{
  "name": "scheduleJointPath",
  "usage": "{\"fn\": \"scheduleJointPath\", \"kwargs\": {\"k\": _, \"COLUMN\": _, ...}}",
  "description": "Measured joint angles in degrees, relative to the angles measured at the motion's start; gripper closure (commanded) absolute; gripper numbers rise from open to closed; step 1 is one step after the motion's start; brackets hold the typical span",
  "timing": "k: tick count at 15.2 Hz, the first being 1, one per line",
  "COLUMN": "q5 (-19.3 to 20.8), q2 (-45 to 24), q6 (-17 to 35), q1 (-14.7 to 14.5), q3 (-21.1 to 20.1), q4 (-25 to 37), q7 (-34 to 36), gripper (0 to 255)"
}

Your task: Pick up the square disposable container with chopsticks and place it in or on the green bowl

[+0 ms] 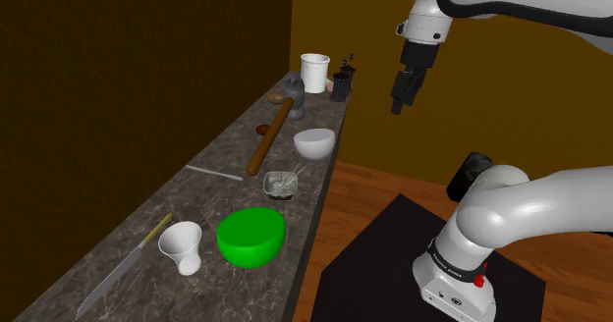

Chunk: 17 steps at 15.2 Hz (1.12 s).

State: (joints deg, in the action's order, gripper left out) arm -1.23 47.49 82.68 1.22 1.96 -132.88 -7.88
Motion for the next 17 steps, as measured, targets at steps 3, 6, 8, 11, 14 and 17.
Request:
{"fn": "scheduleJointPath", "kwargs": {"k": 3, "q5": -0.03, "q2": -1.57, "q6": 2.08, "q1": -0.26, "q3": 0.97, "q4": -0.85, "q7": -1.41, "gripper": 0}}
{"fn": "scheduleJointPath", "kwargs": {"k": 6, "q5": -0.56, "q2": -5.98, "q6": 6.32, "q1": -1.08, "q3": 2.79, "q4": -1.43, "q7": -4.35, "gripper": 0}}
{"fn": "scheduleJointPath", "kwargs": {"k": 8, "q5": -1.15, "q2": -9.54, "q6": 9.77, "q1": -1.75, "q3": 3.97, "q4": -1.89, "q7": -6.48, "gripper": 0}}
{"fn": "scheduleJointPath", "kwargs": {"k": 11, "q5": -2.11, "q2": -15.94, "q6": 14.23, "q1": -2.69, "q3": 6.16, "q4": -0.87, "q7": -10.43, "gripper": 0}}
{"fn": "scheduleJointPath", "kwargs": {"k": 14, "q5": -3.66, "q2": -22.10, "q6": 18.64, "q1": -3.73, "q3": 7.99, "q4": -0.26, "q7": -14.45, "gripper": 0}}
{"fn": "scheduleJointPath", "kwargs": {"k": 17, "q5": -5.81, "q2": -28.80, "q6": 22.24, "q1": -4.82, "q3": 9.49, "q4": 1.50, "q7": -18.63, "gripper": 0}}
